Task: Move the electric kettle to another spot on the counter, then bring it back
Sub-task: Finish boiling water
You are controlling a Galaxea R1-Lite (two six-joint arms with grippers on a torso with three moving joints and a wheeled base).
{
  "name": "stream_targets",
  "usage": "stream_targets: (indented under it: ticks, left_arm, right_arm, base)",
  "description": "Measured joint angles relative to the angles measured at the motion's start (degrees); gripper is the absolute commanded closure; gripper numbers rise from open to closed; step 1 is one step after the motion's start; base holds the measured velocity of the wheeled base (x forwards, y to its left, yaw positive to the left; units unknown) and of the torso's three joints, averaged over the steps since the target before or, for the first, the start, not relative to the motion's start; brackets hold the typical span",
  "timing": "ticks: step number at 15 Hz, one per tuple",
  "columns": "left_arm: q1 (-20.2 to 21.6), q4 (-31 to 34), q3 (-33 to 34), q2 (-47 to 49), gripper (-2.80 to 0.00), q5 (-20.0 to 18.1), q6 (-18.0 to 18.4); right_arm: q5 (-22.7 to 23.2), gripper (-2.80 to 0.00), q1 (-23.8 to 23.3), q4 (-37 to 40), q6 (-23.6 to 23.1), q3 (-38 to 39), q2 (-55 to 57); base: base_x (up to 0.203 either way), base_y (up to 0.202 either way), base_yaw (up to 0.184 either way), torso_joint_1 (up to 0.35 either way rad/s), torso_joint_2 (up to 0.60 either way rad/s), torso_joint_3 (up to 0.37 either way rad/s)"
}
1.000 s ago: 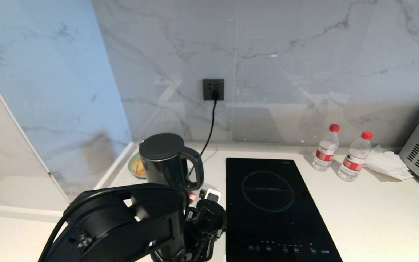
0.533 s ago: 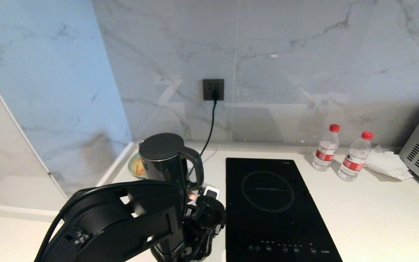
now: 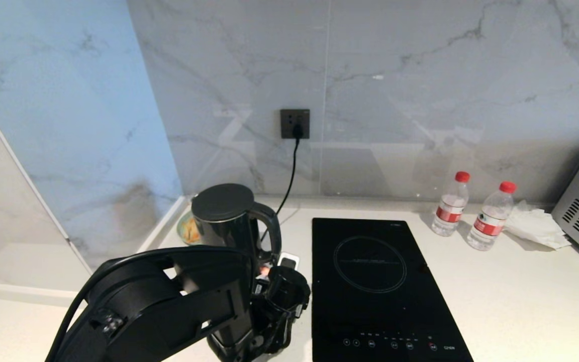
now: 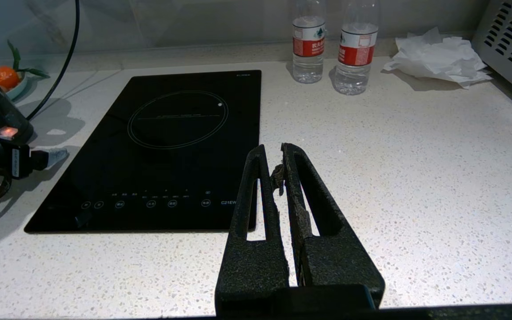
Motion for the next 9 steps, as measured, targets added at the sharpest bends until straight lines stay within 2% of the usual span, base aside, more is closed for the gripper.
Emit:
stream_targets:
  ticks: [9]
  left_arm:
    - [-0.76, -0.1, 0.63, -0.22, -2.8, 0.0, -1.17]
  right_arm:
    - [0.03, 0.0, 0.0, 0.0, -0.02, 0.0, 0.0]
  base:
    - [0.0, 0.0, 0.0, 0.0, 0.0, 0.0]
